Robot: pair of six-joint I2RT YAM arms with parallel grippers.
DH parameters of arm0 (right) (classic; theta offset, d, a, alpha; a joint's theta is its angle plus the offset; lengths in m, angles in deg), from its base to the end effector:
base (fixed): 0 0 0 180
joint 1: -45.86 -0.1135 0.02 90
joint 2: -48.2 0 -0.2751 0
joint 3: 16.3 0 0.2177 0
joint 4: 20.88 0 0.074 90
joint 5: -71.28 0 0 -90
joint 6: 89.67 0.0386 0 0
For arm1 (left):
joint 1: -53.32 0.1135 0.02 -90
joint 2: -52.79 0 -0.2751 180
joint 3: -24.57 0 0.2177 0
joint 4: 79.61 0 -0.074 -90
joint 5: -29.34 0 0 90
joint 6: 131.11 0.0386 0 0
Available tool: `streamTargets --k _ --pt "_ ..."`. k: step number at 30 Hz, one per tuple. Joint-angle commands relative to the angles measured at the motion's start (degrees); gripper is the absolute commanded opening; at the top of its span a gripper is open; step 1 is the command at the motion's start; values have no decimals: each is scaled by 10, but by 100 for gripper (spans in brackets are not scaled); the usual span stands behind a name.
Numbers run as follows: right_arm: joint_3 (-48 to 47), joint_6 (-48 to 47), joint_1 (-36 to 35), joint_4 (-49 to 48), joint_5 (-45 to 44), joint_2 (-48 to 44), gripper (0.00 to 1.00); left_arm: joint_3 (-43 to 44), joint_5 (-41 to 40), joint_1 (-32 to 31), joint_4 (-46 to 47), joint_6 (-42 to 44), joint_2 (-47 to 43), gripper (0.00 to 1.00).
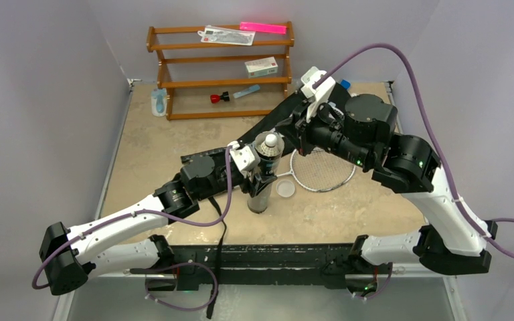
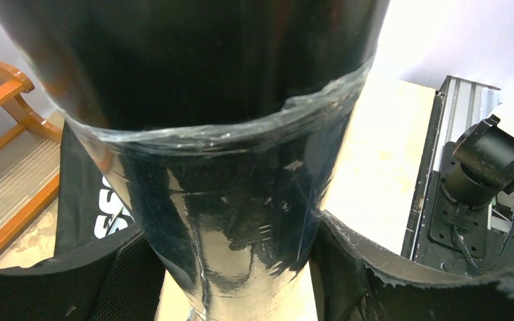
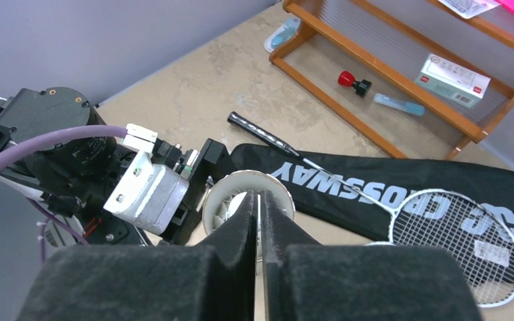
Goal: Pack up the badminton gear
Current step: Adjust the shuttlecock in the shuttle tube.
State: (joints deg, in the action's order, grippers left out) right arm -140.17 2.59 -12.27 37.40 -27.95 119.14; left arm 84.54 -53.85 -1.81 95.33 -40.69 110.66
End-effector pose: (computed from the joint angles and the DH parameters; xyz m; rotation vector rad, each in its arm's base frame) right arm 0.0966 0.1437 0.5368 -0.6866 1.5618 0.6606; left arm 0.1125 -0.1695 0.3486 0.8692 1.4460 -0.8240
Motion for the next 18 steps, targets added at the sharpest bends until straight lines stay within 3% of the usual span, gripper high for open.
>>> streamTargets --k 1,13,18 --pt "9 -2 0 -20 15 1 0 2 1 1 -4 -17 -12 54" --pt "78 21 0 14 39 2 0 -2 -1 1 -7 -17 -17 54" --pt "41 15 0 21 39 10 0 -3 2 1 -6 -18 -14 54"
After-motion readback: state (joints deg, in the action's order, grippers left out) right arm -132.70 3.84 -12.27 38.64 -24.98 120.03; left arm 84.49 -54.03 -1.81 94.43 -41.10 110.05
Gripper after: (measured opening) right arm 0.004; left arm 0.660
